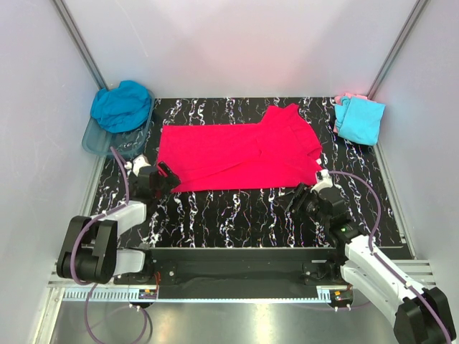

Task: Fold and stack the t-shirts
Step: Fold the tshirt

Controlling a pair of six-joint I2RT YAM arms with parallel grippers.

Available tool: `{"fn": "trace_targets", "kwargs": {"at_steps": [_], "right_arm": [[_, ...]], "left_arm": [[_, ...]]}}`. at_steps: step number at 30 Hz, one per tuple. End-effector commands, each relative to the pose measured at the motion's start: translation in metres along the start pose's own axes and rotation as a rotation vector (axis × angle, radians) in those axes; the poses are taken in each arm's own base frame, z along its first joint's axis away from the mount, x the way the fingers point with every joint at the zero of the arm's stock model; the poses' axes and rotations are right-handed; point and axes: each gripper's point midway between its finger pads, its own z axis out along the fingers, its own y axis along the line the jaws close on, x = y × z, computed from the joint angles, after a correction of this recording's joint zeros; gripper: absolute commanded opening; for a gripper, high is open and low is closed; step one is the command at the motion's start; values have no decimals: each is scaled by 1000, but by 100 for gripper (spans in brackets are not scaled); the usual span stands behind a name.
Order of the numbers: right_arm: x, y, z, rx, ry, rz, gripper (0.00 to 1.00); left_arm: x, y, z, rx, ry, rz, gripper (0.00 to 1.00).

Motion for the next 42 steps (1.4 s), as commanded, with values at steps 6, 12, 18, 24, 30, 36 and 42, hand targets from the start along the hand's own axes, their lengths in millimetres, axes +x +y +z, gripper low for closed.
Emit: {"fn": "trace_targets", "kwargs": {"at_steps": [6, 12, 18, 24, 30, 36, 42], "right_arm": [[-9, 14, -1, -44, -26, -8, 67], [-9, 12, -1, -39, -26, -8, 67], [-7, 10, 0, -32, -21, -7, 68], [-8, 10, 0, -32, -27, -5, 68], [-7, 9, 0, -30, -23, -4, 68], [-5, 8, 1, -28, -18, -3, 68], [-4, 8, 1, -30, -15, -3, 68]], "left_arm": [[-19, -22, 6, 62, -29, -21, 92], [-22, -26, 6, 75, -32, -16, 79], [-24, -29, 3, 89, -40, -16, 45], [-29, -31, -1, 88, -55, -21, 0], [-40, -36, -4, 100, -87, -26, 0], [-65, -51, -6, 108, -141, -54, 0], [-88, -64, -2, 101, -181, -61, 0]]}}
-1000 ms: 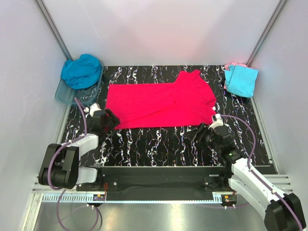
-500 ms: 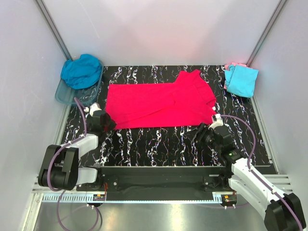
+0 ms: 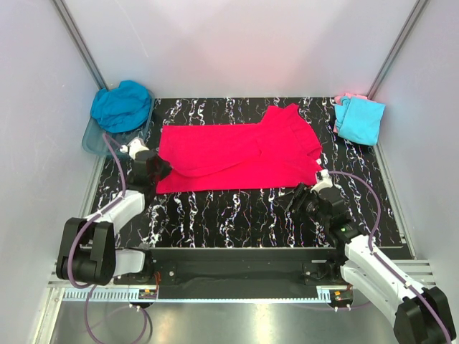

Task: Fold and stack the t-shirts
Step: Fold the tshirt

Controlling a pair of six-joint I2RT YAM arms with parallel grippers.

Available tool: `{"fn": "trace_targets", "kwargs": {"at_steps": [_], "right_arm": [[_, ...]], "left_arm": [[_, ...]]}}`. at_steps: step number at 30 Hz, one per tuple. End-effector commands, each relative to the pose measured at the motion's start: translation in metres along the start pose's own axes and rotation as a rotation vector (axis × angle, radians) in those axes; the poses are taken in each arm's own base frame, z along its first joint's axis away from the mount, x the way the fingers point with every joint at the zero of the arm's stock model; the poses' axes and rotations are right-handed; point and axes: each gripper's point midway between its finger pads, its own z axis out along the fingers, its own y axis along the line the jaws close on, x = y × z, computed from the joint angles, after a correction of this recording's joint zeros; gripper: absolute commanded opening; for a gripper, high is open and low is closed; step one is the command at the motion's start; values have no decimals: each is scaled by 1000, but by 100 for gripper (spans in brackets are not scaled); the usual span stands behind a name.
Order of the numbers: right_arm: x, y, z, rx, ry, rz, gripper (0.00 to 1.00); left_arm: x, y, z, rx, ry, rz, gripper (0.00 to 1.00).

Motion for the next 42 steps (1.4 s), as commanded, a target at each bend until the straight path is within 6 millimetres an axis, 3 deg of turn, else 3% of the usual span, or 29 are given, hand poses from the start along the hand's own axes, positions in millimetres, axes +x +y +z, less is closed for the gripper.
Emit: {"fn": "trace_targets", "kwargs": {"at_steps": [1, 13, 28, 42], "right_arm": [[-5, 8, 0, -33, -15, -8, 67], [-2, 7, 2, -26, -2, -6, 67], [1, 2, 5, -14, 7, 0, 67], [1, 2, 5, -13, 6, -1, 66]], "left_arm": [[-32, -15, 7, 2, -88, -19, 0], [-33, -15, 35, -39, -85, -31, 0], [-50, -14, 38, -85, -132, -28, 0], [-50, -8, 40, -116, -139, -30, 0]]}}
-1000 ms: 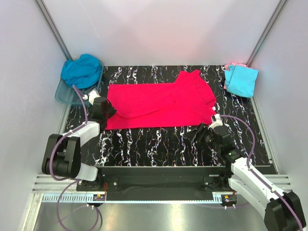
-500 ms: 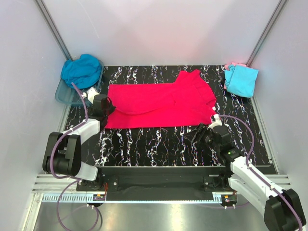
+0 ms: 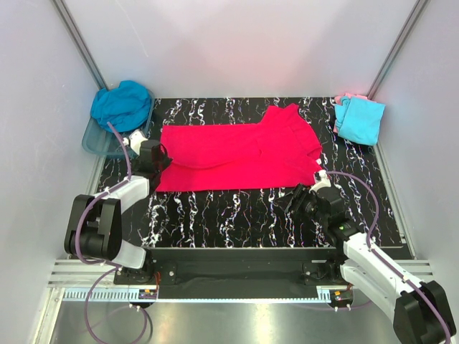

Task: Fold and stack the t-shirts
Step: Fold the tshirt

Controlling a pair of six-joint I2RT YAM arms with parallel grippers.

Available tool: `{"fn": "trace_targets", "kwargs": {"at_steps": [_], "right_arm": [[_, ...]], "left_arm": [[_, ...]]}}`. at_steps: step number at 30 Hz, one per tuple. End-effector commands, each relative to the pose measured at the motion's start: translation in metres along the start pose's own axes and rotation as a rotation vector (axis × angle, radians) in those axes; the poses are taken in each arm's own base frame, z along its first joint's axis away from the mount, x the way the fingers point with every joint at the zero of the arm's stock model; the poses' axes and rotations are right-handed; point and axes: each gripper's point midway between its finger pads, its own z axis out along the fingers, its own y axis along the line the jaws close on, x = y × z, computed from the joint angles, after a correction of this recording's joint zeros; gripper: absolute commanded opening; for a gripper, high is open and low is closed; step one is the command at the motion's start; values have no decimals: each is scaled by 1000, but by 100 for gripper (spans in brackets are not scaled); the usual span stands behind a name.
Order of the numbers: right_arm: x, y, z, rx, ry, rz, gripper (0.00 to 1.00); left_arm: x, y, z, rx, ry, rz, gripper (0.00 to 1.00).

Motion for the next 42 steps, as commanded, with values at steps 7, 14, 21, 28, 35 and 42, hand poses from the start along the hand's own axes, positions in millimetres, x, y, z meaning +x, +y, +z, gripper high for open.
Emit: {"fn": "trace_targets", "kwargs": {"at_steps": [7, 14, 21, 28, 35, 42], "right_arm": [[-7, 9, 1, -36, -27, -11, 66], [-6, 8, 1, -36, -25, -9, 66], [-6, 8, 1, -35, -26, -9, 66], [-6, 8, 1, -34, -25, -10, 65], [-6, 9, 1, -38, -27, -10, 65], [-18, 18, -6, -49, -71, -11, 65]], "left_arm": [[-32, -7, 2, -14, -97, -35, 0], [-31, -2, 4, -28, -97, -34, 0], [-30, 4, 7, -46, -92, -43, 0], [-28, 0, 12, -32, -73, -22, 28], [-27, 11, 7, -68, -76, -18, 84], [-33, 2, -32, 22, -97, -92, 84]]}}
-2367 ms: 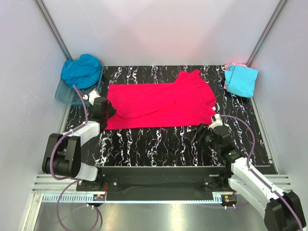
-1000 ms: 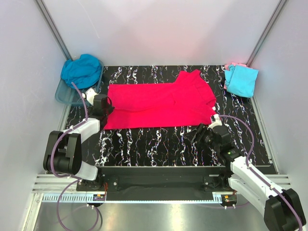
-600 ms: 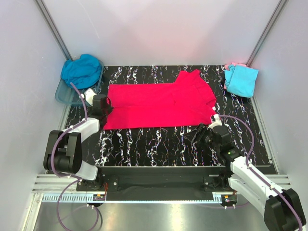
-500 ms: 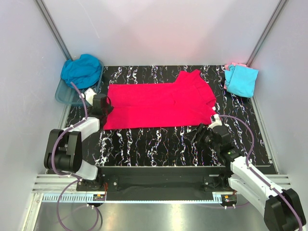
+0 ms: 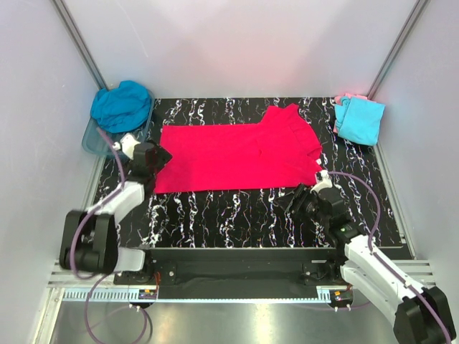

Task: Fold and stack the t-shirts
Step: Fold the tshirt

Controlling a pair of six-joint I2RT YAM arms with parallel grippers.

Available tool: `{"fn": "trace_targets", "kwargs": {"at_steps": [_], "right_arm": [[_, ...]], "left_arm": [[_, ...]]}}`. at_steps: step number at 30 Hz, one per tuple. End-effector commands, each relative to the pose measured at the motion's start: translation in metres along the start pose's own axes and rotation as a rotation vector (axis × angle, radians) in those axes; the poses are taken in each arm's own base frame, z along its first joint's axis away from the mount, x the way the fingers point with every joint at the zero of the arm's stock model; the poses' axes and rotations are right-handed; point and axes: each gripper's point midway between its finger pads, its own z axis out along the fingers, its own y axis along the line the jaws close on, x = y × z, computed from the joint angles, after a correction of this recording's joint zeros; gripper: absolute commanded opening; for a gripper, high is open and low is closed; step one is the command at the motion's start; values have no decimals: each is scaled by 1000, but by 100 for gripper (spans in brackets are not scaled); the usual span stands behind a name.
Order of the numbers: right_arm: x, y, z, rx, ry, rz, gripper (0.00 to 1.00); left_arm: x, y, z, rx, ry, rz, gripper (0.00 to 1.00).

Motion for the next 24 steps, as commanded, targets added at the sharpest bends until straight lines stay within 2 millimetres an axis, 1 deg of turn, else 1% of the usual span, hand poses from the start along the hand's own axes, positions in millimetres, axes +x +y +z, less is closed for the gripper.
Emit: {"fn": "trace_targets", "kwargs": {"at_steps": [1, 2, 3, 4, 5, 6, 8, 9, 10, 11, 12, 13, 14, 15, 16, 17, 18, 19, 20, 21, 22, 23, 24], "right_arm": [[-22, 22, -6, -51, -69, -10, 66], [-27, 28, -7, -57, -83, 19, 65], [-31, 34, -8, -67, -87, 36, 65], [-41, 46, -7, -81, -88, 49, 65], [-44, 55, -5, -98, -71, 62, 66], [-49, 61, -3, -100, -67, 59, 65], [-78, 77, 4, -74, -110, 25, 66], [-87, 78, 6, -42, -118, 8, 66], [-116, 93, 9, -12, -170, -8, 66], [-132, 100, 12, 10, -194, -30, 67], [-147, 107, 16, 28, -210, -44, 68], [-173, 128, 30, 39, -219, -63, 68], [-194, 128, 39, 103, -254, -96, 68], [-212, 126, 49, 152, -263, -103, 70], [-238, 125, 74, 227, -267, -93, 70], [-249, 121, 87, 248, -268, -50, 70], [-270, 106, 97, 271, -284, 9, 70], [-284, 96, 127, 274, -276, 55, 70], [-289, 93, 145, 237, -235, 95, 70], [-297, 87, 161, 211, -203, 95, 70], [-318, 67, 186, 181, -166, 103, 70], [-327, 53, 195, 174, -143, 39, 70], [-325, 21, 216, 195, -93, 18, 70]], "left_arm": [[-23, -21, -31, 117, -71, -75, 83], [-27, -37, -48, 183, -89, -76, 83], [-24, -40, -55, 212, -86, -68, 83], [-23, -49, -64, 253, -85, -63, 83], [-19, -68, -79, 346, -67, -50, 83], [-14, -76, -85, 383, -49, -40, 83], [4, -100, -106, 508, 11, 3, 83], [12, -105, -111, 535, 28, 25, 82], [25, -113, -120, 576, 56, 51, 82], [33, -115, -124, 590, 68, 68, 82], [44, -109, -123, 581, 83, 90, 82], [52, -108, -127, 588, 96, 103, 82], [58, -102, -126, 578, 105, 113, 81], [67, -90, -122, 557, 117, 131, 81], [67, -84, -123, 549, 109, 134, 81], [74, -71, -119, 521, 110, 143, 81], [76, -65, -118, 507, 102, 162, 82], [75, -61, -119, 503, 91, 169, 82], [76, -56, -118, 494, 88, 176, 82], [80, -50, -117, 486, 91, 193, 82], [80, -50, -119, 496, 86, 199, 82], [84, -47, -119, 504, 89, 206, 82], [85, -48, -119, 519, 85, 215, 82]]}}
